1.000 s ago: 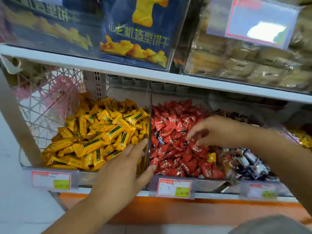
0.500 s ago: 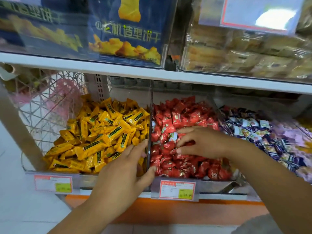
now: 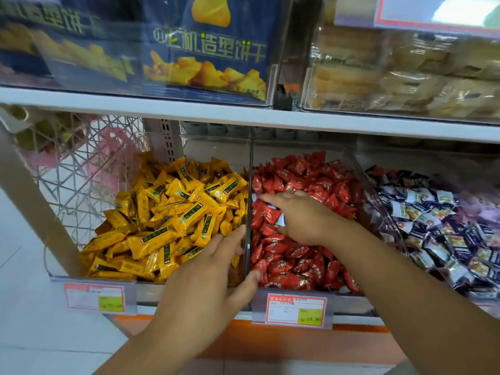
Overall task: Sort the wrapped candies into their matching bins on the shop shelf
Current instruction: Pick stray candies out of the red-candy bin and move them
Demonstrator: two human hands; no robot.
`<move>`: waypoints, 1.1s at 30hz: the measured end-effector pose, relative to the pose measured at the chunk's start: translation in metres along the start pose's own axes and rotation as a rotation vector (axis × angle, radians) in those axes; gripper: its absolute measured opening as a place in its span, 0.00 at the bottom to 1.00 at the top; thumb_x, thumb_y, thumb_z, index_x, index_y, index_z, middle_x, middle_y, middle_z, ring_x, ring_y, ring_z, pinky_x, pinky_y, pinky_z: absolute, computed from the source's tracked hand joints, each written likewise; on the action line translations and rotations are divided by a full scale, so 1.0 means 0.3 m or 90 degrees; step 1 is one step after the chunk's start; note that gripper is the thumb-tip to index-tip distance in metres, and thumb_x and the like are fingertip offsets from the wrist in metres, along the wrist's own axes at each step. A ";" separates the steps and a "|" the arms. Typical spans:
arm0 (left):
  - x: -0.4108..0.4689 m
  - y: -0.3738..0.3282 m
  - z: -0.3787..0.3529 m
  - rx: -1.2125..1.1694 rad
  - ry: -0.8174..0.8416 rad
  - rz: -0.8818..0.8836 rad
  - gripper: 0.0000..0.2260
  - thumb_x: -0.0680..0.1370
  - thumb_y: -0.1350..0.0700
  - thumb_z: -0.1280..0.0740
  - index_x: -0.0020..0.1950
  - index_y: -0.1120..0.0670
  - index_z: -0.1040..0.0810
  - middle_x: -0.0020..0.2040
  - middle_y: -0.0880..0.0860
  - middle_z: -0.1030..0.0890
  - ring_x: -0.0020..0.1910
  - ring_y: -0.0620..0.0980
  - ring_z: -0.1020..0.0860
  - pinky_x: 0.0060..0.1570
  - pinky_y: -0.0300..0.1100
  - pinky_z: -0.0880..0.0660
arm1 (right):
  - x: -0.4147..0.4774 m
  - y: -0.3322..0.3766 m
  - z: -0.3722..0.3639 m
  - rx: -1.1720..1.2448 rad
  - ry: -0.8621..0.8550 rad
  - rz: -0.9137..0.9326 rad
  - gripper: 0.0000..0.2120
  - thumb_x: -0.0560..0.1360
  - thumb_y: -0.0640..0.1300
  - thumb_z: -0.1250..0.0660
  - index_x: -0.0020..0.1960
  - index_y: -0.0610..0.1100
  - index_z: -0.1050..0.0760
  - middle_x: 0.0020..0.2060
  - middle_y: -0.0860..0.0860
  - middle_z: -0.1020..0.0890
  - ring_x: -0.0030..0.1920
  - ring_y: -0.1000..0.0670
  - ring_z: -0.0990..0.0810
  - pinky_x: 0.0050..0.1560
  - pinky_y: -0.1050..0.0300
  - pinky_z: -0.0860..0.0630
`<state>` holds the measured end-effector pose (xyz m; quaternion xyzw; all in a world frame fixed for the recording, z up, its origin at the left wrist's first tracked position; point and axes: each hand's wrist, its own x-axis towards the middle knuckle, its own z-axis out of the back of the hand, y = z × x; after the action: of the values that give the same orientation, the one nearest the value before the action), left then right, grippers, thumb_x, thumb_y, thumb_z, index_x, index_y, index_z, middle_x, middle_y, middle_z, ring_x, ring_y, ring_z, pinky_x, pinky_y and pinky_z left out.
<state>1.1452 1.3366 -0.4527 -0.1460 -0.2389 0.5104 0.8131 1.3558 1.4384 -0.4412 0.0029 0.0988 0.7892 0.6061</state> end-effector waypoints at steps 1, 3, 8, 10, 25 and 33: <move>0.001 0.000 0.000 -0.002 0.004 0.002 0.32 0.72 0.33 0.48 0.76 0.36 0.47 0.47 0.29 0.36 0.40 0.36 0.28 0.31 0.31 0.35 | 0.007 -0.002 -0.005 -0.002 0.009 0.001 0.35 0.77 0.42 0.33 0.78 0.56 0.46 0.74 0.51 0.37 0.75 0.44 0.43 0.74 0.53 0.42; 0.002 -0.001 0.003 -0.006 0.009 0.008 0.31 0.73 0.33 0.48 0.76 0.37 0.46 0.47 0.30 0.36 0.39 0.37 0.27 0.31 0.31 0.35 | 0.012 -0.005 -0.009 0.026 -0.004 0.012 0.32 0.76 0.40 0.32 0.76 0.54 0.40 0.70 0.51 0.33 0.72 0.46 0.39 0.70 0.52 0.36; 0.002 0.001 0.006 -0.020 0.015 0.010 0.31 0.73 0.34 0.46 0.76 0.36 0.46 0.49 0.31 0.34 0.42 0.39 0.25 0.35 0.32 0.31 | -0.013 -0.011 0.002 0.116 -0.065 0.040 0.16 0.74 0.42 0.29 0.62 0.48 0.23 0.55 0.53 0.24 0.57 0.50 0.26 0.53 0.60 0.31; 0.006 0.000 0.006 -0.024 0.019 0.013 0.31 0.74 0.35 0.44 0.76 0.36 0.48 0.51 0.31 0.34 0.45 0.38 0.26 0.36 0.32 0.30 | -0.036 -0.018 0.026 0.171 -0.087 0.032 0.15 0.73 0.43 0.27 0.59 0.45 0.21 0.54 0.52 0.22 0.53 0.52 0.25 0.52 0.61 0.31; 0.016 -0.011 0.005 -0.037 0.021 0.032 0.28 0.76 0.39 0.38 0.74 0.36 0.43 0.53 0.35 0.32 0.48 0.35 0.26 0.38 0.34 0.28 | -0.182 -0.036 0.090 0.321 -0.116 -0.051 0.11 0.68 0.50 0.23 0.45 0.50 0.24 0.41 0.59 0.24 0.42 0.60 0.25 0.40 0.71 0.31; 0.020 -0.004 -0.007 -0.024 0.024 0.026 0.29 0.74 0.38 0.41 0.74 0.37 0.45 0.52 0.35 0.32 0.46 0.35 0.26 0.33 0.30 0.33 | -0.201 -0.058 0.142 0.318 -0.149 -0.035 0.09 0.72 0.48 0.27 0.52 0.52 0.18 0.41 0.57 0.20 0.37 0.64 0.23 0.35 0.73 0.31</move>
<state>1.1494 1.3414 -0.4523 -0.1756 -0.2301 0.5193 0.8041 1.3938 1.3916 -0.3952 0.2409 0.2198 0.7176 0.6154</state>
